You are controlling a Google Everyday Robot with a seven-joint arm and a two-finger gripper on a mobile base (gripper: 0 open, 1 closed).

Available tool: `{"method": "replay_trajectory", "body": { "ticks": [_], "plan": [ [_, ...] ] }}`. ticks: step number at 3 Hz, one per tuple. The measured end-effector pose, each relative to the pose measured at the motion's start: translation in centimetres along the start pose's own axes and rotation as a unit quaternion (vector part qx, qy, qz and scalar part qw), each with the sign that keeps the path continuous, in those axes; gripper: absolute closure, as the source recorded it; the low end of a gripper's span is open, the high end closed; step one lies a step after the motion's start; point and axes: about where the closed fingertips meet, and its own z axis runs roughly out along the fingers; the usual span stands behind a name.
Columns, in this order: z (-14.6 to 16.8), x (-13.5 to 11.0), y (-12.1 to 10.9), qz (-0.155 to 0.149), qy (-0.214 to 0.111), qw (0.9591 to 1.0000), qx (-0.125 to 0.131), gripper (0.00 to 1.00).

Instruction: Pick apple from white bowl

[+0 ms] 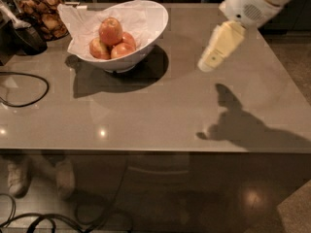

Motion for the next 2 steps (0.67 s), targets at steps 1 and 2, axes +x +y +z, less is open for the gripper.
{"method": "replay_trajectory", "body": {
  "ticks": [1,2],
  "plan": [
    [3.6,-5.0,-2.4,-0.015,-0.039,0.9987,-0.028,0.0],
    [5.5,-8.5,-3.4,-0.039,-0.077,0.9947,-0.055,0.0]
  ]
}}
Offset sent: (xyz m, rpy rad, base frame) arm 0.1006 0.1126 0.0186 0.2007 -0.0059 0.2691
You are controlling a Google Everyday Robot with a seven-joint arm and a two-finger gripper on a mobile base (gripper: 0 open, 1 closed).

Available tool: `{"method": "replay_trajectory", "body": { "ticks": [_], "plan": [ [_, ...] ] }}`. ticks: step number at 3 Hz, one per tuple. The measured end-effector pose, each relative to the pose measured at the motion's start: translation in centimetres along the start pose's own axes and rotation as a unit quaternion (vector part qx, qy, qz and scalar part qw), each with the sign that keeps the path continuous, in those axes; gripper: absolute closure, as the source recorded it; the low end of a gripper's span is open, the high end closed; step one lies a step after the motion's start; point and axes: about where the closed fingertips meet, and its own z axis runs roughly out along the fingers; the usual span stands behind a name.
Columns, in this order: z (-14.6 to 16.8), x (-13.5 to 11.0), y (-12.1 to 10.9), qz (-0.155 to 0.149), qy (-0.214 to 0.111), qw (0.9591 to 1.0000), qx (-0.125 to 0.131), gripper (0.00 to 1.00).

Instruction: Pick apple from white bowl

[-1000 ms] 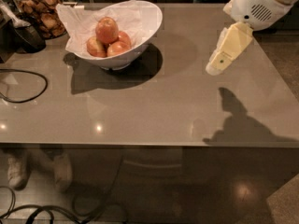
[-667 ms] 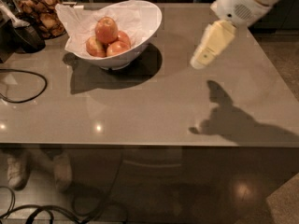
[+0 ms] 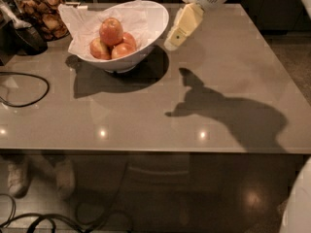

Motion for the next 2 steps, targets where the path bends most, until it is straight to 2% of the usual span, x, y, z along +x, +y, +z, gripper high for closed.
{"method": "replay_trajectory", "body": {
  "ticks": [1,2],
  "plan": [
    [-0.2,-0.5,-0.4,-0.002,-0.007,1.0,0.004,0.0],
    [0.9,-0.8,-0.8,0.032,-0.052,0.998,-0.015,0.0]
  ]
}}
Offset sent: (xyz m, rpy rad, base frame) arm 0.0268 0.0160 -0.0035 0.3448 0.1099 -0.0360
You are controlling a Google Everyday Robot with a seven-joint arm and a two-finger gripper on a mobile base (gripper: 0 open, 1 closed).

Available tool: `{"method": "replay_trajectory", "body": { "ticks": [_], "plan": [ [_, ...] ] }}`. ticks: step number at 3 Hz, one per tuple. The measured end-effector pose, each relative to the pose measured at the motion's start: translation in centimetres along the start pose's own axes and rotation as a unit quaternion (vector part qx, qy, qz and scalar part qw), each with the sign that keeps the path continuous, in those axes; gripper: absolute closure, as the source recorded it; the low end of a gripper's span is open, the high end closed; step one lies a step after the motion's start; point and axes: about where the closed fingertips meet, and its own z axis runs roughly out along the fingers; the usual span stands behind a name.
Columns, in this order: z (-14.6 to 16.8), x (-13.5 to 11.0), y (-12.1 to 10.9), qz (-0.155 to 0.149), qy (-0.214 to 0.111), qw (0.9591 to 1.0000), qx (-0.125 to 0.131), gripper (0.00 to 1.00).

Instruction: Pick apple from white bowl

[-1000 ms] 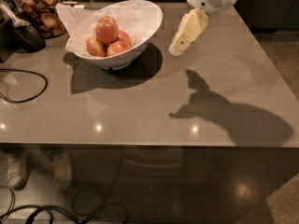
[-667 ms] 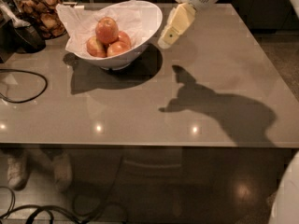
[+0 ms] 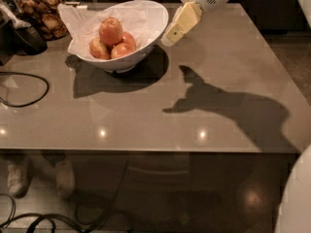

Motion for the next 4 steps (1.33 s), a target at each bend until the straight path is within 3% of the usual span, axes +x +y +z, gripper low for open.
{"method": "replay_trajectory", "body": {
  "ticks": [1,2,3,4],
  "plan": [
    [3.2,-0.9,-0.7,0.053,-0.053,0.9954,-0.059,0.0],
    [5.4,-2.1,-1.5,0.068,-0.123,0.9832,-0.116,0.0],
    [5.4,-2.4,-1.7,0.07,-0.133,0.9811,-0.122,0.0],
    [6.2,-3.6,-2.0,0.067,-0.138,0.9816,-0.114,0.0]
  ]
}}
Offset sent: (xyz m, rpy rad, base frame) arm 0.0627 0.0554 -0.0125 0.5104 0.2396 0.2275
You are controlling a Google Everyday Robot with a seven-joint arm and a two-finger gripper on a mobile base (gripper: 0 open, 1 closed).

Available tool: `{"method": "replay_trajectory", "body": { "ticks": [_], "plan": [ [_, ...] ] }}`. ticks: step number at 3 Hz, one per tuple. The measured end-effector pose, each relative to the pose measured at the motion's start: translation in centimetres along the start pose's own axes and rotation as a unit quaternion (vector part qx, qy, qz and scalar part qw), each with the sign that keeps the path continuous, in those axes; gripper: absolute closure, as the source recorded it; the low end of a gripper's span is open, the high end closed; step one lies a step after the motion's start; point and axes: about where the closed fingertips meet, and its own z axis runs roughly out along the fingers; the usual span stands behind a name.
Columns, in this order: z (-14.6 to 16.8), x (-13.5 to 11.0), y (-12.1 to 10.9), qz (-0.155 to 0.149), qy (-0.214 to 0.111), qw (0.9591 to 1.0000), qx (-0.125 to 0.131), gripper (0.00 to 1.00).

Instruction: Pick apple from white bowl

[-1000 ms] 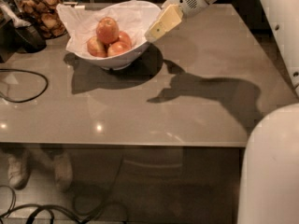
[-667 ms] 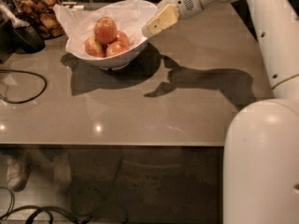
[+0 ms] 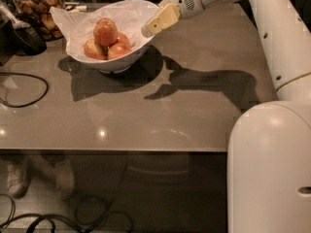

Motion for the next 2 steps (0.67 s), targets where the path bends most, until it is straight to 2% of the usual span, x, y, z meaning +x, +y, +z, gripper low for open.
{"method": "replay_trajectory", "body": {
  "ticks": [2],
  "plan": [
    [1.71,-1.49,-0.22,0.007,0.003,1.0,0.005,0.0]
  ]
}}
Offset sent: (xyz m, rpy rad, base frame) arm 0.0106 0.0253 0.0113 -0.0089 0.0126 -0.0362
